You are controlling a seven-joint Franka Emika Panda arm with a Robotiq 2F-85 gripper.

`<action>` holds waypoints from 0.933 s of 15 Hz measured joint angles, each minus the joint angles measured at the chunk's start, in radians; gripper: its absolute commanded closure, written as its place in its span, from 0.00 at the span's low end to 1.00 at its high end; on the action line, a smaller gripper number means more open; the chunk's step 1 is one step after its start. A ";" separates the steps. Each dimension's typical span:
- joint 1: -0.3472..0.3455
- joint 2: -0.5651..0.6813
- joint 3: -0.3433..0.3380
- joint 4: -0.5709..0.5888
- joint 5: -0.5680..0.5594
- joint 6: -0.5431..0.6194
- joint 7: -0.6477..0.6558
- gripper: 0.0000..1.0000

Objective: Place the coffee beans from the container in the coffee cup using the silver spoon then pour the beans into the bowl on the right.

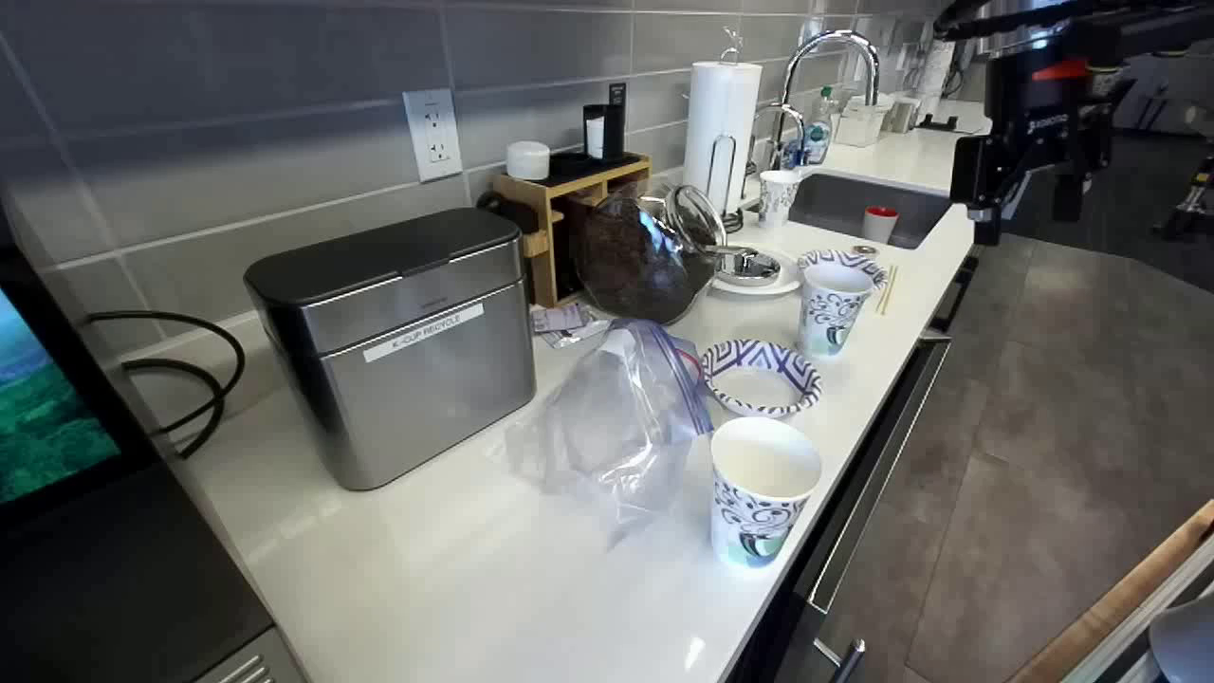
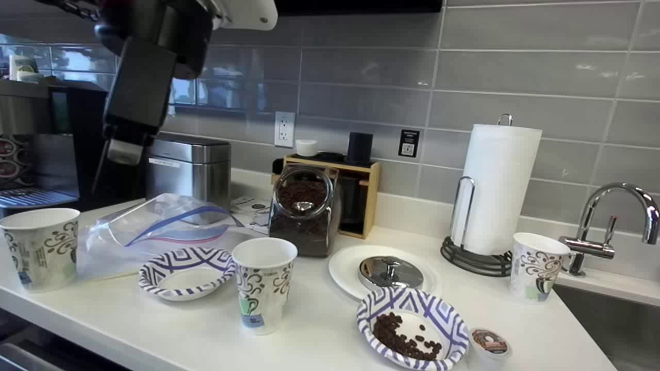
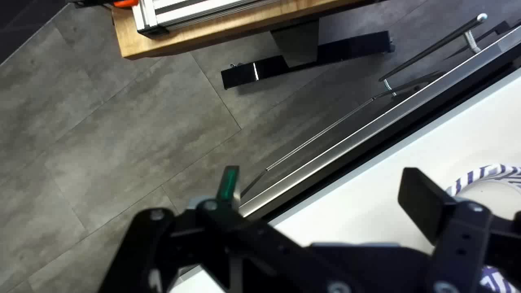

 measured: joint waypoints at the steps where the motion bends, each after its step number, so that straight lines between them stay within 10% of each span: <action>1: 0.000 0.000 0.000 0.000 0.000 0.000 0.000 0.00; 14: -0.012 0.021 -0.030 0.003 0.016 0.043 0.035 0.00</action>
